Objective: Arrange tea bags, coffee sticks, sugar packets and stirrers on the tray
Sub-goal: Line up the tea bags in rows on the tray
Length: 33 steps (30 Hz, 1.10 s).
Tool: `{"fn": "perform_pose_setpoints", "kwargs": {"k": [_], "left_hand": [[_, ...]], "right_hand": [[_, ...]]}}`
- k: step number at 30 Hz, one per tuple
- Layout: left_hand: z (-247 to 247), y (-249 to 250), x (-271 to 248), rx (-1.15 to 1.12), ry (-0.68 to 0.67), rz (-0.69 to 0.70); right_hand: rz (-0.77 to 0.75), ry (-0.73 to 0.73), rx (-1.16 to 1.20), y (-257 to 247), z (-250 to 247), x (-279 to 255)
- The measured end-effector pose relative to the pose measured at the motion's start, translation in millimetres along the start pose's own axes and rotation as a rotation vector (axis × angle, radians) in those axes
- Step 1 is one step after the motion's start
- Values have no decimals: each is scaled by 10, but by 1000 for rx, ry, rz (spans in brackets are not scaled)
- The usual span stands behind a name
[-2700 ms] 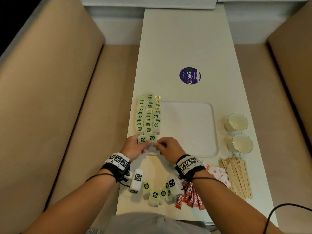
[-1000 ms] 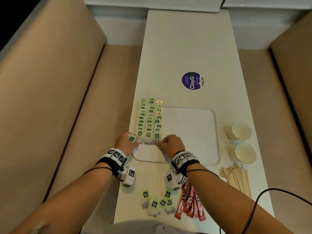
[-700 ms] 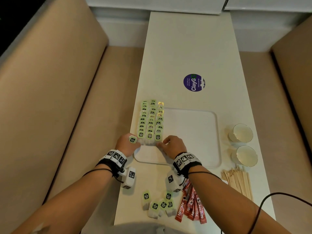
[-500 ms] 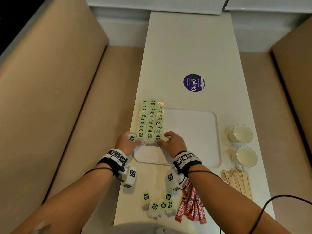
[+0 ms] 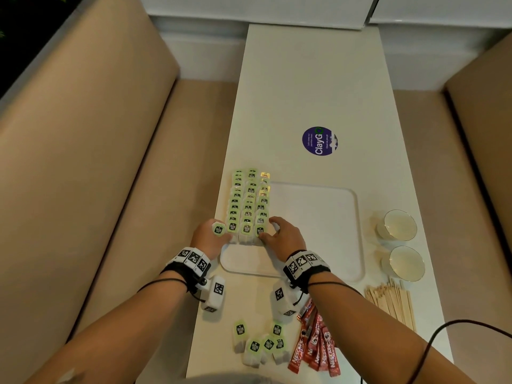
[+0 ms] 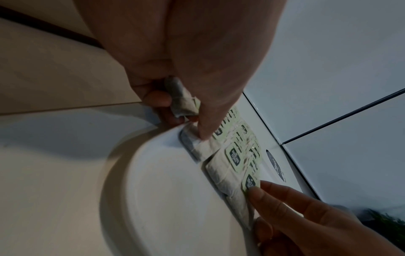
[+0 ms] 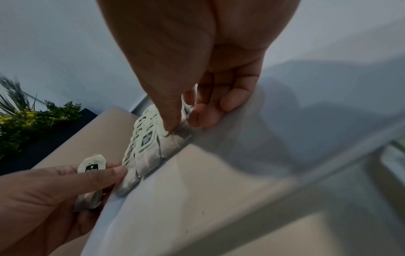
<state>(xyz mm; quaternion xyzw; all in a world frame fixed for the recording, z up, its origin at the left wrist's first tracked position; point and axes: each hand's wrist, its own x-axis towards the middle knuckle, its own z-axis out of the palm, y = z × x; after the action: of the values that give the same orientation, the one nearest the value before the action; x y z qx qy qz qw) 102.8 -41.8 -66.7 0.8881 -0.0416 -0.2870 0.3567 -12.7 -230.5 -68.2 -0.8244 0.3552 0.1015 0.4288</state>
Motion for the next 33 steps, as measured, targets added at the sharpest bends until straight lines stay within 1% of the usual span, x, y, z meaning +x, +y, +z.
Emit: {"fn": "perform_pose_setpoints", "kwargs": {"k": [9, 13, 15, 17, 21, 24, 28, 31, 33], "left_hand": [[-16, 38, 3, 30, -12, 36], [-42, 10, -10, 29, -21, 38], [-59, -10, -32, 31, -29, 55], [-72, -15, -74, 13, -46, 85], [-70, 25, -239, -48, -121, 172], [-32, 41, -358, -104, -209, 194], [-6, 31, -495, -167, -343, 203], [-17, -24, -556, -173, -374, 255], [-23, -64, -573, -179, -373, 255]], "right_hand": [[-9, 16, -54, -7, 10, 25], [15, 11, -58, -17, -34, -20], [19, 22, -36, -18, -51, -49], [-23, 25, 11, -30, -51, -79], [-160, -48, 136, -125, -18, -220], [-226, -107, 193, -204, 25, -355], [-275, -157, 172, -263, 114, -439], [-309, -178, 117, -271, 154, -460], [-305, -171, 93, -277, 148, -471]]}}
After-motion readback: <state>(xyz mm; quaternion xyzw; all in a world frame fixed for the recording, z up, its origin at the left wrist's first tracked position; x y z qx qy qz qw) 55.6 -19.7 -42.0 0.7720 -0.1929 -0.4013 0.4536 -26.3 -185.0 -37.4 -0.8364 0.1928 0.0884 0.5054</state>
